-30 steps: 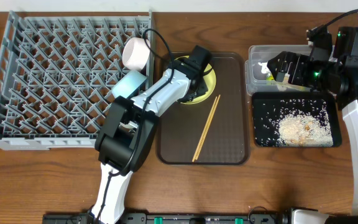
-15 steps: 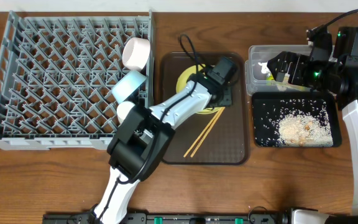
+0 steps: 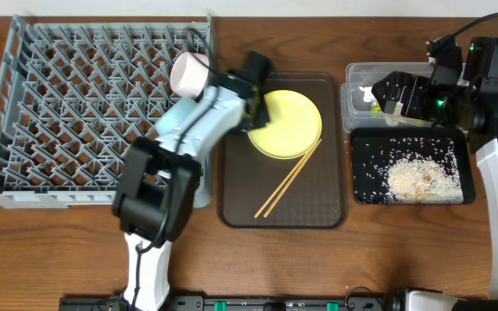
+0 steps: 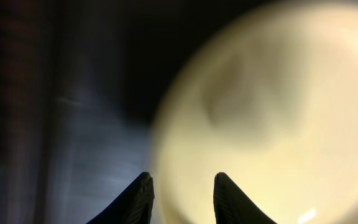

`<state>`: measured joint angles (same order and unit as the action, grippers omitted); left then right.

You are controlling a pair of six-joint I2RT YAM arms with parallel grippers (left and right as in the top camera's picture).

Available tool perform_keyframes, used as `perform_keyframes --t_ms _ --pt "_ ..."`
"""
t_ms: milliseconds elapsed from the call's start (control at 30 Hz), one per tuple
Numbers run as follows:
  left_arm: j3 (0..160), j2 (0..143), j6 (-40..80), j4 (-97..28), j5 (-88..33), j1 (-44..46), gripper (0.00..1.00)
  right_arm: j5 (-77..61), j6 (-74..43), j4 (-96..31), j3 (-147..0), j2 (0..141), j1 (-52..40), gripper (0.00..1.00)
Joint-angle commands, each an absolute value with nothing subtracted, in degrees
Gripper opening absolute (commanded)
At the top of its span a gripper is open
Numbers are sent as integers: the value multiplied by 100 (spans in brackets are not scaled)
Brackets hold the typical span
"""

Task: Sort waste into correct bins and load items into the dishwasher
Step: 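Move the left gripper over the yellow plate and grasp its rim, then lift the yellow plate with the left gripper toward the rack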

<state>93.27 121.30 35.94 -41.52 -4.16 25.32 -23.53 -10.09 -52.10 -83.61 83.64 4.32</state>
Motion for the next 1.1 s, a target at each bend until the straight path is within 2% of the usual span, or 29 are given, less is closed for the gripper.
perform_keyframes --t_ms 0,200,300,367,800,1067 --pt "9386 11987 3564 -4222 -200 2464 33 -2355 -1046 -5227 -8377 8357 410 99" --pt "9323 11992 3579 -4228 416 2521 33 -2355 -1046 -5229 -8377 8357 412 99" --pt "9212 11992 3570 -4115 410 2519 34 -2355 -1044 -5229 -8377 8357 412 99" --pt "9126 11992 3559 -4003 403 2523 38 -2355 -1044 -5229 -8377 8357 412 99" --pt "8527 12020 3566 -3044 -263 2617 39 -2355 -1044 -5229 -8377 8357 412 99" --pt "8493 12363 3691 -2759 -257 2724 39 -2355 -1046 -5229 -8377 8357 410 99"
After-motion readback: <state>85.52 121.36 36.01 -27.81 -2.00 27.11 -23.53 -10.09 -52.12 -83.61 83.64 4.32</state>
